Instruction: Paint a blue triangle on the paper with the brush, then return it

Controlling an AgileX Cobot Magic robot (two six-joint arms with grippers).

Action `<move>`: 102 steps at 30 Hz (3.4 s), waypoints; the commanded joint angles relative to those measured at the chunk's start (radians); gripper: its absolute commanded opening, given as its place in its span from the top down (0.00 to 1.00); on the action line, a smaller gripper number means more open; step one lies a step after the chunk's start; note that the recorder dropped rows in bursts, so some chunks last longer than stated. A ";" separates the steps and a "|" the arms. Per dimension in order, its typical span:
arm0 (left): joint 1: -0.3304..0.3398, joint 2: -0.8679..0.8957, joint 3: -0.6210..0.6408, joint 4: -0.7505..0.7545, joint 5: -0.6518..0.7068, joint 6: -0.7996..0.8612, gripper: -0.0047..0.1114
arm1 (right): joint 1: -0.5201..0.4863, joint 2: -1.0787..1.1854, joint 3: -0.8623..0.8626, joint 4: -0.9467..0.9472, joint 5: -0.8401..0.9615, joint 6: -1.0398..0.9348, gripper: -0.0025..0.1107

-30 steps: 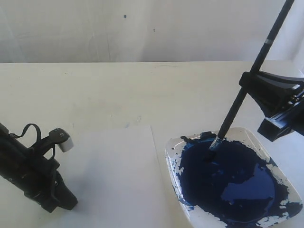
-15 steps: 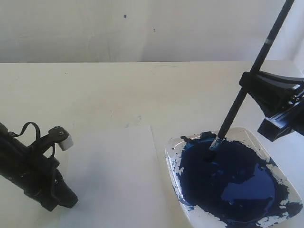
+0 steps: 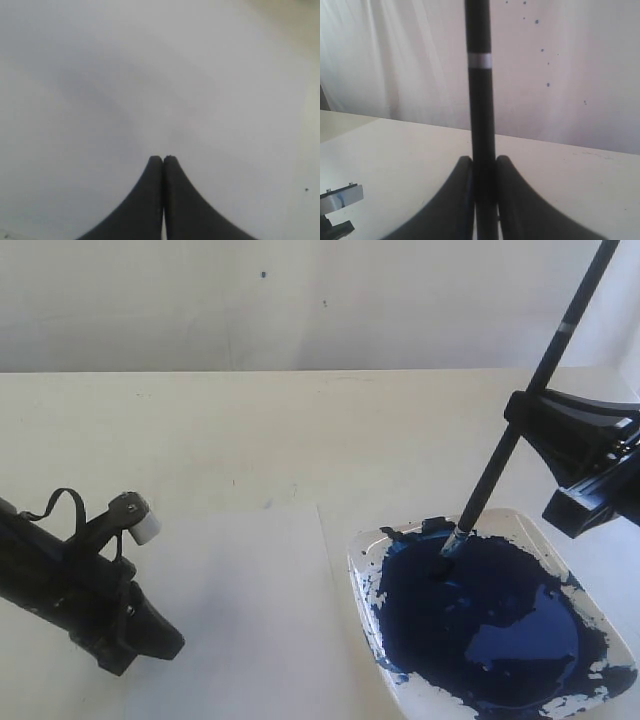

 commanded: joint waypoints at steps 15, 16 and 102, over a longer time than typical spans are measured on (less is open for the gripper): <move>-0.002 -0.004 0.031 0.107 -0.039 -0.032 0.96 | -0.005 -0.006 0.005 0.003 -0.009 0.005 0.98; -0.002 -0.004 0.031 0.107 -0.039 -0.032 0.96 | -0.005 -0.004 0.005 0.003 -0.004 0.005 0.98; -0.002 -0.004 0.031 0.107 -0.032 -0.032 0.96 | 0.008 0.161 -0.007 0.025 -0.185 -0.223 0.98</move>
